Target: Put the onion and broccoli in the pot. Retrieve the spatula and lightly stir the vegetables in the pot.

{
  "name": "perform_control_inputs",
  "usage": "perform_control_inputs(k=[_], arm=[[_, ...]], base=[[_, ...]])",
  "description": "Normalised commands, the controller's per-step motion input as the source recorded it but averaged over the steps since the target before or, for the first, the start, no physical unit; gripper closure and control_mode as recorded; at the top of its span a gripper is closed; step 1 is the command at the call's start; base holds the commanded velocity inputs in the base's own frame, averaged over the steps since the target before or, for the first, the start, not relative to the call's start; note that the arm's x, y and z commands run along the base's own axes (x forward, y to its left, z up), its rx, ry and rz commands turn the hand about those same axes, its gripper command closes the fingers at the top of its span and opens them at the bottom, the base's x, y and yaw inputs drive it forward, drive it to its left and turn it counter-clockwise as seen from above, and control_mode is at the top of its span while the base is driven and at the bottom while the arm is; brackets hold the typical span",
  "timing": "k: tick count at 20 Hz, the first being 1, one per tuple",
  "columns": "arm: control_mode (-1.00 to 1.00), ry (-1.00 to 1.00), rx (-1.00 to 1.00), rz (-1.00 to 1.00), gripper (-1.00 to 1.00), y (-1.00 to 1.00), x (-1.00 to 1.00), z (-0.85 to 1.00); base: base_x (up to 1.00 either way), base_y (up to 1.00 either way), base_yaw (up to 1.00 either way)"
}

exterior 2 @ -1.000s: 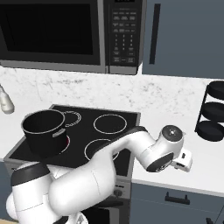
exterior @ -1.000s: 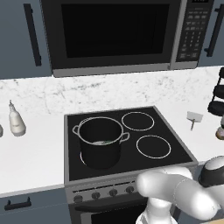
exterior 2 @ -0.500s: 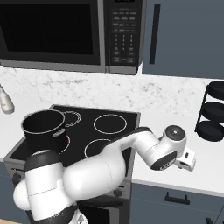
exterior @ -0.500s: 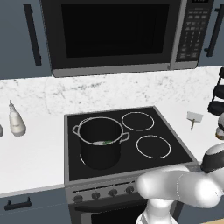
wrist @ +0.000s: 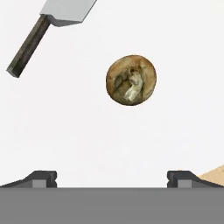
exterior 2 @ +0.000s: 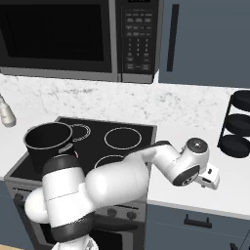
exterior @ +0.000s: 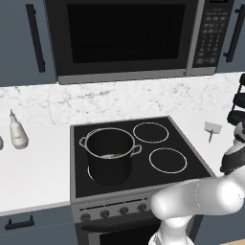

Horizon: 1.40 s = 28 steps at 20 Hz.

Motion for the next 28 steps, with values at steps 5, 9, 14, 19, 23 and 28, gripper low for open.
perform_control_inputs(k=[5, 9, 14, 19, 23, 28], arm=[[-1.0, 0.01, 0.0, -0.02, -1.0, -0.2, 0.12, -0.17], [-1.0, 0.0, 0.0, -0.02, -1.0, -0.17, 0.16, -0.1], [-1.0, 0.0, 0.0, -0.01, -1.0, -0.02, 0.25, -0.12], [-1.0, 0.0, 0.0, 0.0, -1.0, -0.04, 0.21, -0.14], [-1.0, 0.02, 0.0, -0.04, -1.0, -0.1, 0.05, -0.15], [-1.0, 0.03, 0.0, -0.06, -1.0, -0.14, 0.03, -0.13]], base=[[0.0, 0.0, 0.0], [0.0, 0.0, 0.0], [0.0, 0.0, 0.0], [0.0, 0.0, 0.0], [0.0, 0.0, 0.0], [0.0, 0.0, 0.0]])
